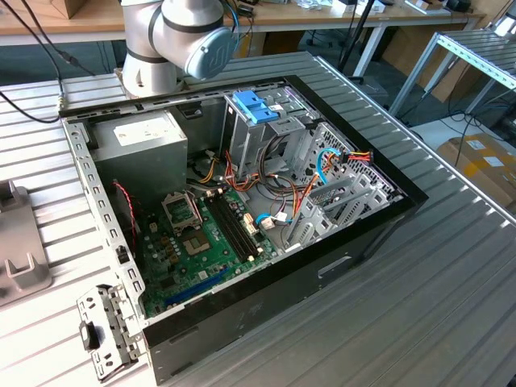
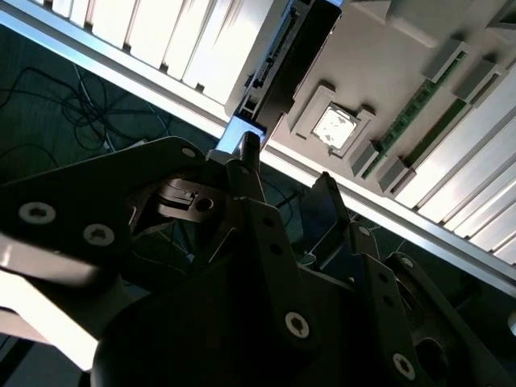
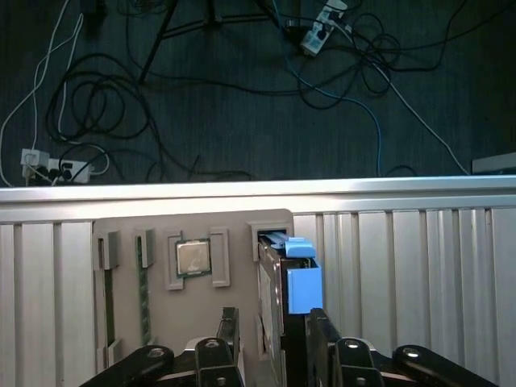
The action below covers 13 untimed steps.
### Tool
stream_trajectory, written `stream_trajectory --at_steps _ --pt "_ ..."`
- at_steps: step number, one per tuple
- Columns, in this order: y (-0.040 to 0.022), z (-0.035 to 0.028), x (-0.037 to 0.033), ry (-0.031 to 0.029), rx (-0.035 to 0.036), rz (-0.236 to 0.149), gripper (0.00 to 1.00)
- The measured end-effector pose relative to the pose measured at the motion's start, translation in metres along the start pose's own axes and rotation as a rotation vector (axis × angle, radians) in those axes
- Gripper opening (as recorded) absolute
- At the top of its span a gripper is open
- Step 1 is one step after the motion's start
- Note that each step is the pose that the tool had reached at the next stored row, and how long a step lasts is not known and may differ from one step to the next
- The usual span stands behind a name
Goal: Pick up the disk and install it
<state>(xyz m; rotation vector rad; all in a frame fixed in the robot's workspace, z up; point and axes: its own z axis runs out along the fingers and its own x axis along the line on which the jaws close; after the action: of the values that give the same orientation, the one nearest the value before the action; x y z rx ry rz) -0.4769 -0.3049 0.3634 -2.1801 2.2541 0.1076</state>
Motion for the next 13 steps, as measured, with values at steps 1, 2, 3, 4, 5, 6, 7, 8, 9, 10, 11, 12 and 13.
stream_trajectory --at_steps 1,2,3,4,5,6,7,8,9,10,11,12,13 --pt "0.0015 0.0004 0.0001 -0.0004 0.0000 0.000 0.48" --pt "0.0026 0.0006 0.0001 -0.0007 -0.0001 0.000 0.48" --pt "0.0038 0.0010 0.0002 -0.0011 0.0000 0.000 0.48" --pt "0.0047 0.0012 0.0002 -0.0015 -0.0001 0.000 0.48" --pt "0.0060 0.0016 0.0003 -0.0021 -0.0001 0.000 0.48" --pt "0.0068 0.0018 0.0003 -0.0024 -0.0001 0.000 0.48" --pt "0.0077 0.0021 0.0004 -0.0027 -0.0001 0.000 0.48" --pt "0.0085 0.0023 0.0004 -0.0031 -0.0001 0.000 0.48" --pt "0.0093 0.0025 0.0005 -0.0034 -0.0002 0.000 0.48" --pt "0.0101 0.0028 0.0005 -0.0037 -0.0002 0.000 0.48" --pt "0.0110 0.0030 0.0005 -0.0041 -0.0003 0.000 0.48" --pt "0.0119 0.0033 0.0006 -0.0044 -0.0002 0.000 0.48" --pt "0.0133 0.0037 0.0007 -0.0049 -0.0002 0.000 0.48"
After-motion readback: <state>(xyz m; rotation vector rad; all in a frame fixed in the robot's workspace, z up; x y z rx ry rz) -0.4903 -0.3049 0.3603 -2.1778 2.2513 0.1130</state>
